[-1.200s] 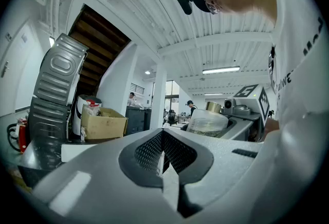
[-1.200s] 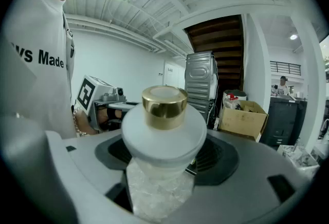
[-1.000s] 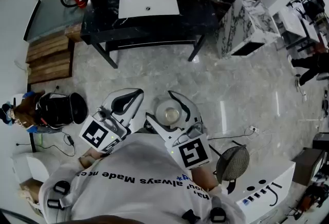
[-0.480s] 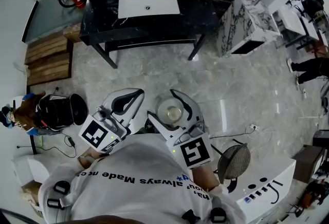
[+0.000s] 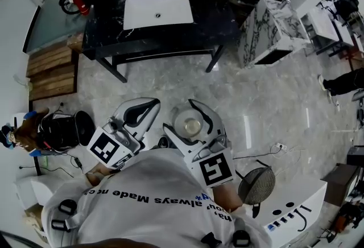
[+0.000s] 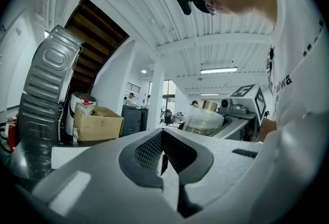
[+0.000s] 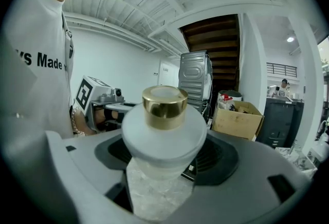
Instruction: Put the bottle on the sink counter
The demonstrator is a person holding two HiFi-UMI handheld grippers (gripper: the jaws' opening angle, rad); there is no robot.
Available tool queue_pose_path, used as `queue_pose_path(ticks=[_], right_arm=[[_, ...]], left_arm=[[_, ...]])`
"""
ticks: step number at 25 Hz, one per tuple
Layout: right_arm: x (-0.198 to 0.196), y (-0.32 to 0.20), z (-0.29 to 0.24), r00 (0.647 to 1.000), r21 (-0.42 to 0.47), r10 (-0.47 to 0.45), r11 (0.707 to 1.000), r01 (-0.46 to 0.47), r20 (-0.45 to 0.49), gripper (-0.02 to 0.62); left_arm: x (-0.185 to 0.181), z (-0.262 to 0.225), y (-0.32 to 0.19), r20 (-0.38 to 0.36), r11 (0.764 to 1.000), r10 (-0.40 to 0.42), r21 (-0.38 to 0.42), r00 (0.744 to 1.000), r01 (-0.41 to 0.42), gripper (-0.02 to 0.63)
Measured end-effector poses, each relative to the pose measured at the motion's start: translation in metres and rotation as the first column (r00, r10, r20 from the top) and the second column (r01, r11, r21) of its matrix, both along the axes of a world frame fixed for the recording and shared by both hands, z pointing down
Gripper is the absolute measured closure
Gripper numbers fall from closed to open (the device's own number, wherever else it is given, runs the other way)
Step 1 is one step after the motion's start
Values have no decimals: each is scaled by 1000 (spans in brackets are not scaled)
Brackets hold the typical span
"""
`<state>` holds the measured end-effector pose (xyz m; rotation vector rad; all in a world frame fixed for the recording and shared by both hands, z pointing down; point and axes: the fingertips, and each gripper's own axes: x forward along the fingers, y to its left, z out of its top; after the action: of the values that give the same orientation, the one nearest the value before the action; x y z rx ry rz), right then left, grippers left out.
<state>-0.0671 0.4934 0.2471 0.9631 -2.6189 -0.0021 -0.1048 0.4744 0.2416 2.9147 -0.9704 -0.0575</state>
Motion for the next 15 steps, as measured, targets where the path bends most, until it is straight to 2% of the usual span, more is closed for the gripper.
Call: queue_pose_path(ticks=[15], right_arm=[[93,-116,0,1000,14,1,1000,-1,3,259]], left_arm=[[90,-5,-118,19,1000,-11,9,1000,11,603]])
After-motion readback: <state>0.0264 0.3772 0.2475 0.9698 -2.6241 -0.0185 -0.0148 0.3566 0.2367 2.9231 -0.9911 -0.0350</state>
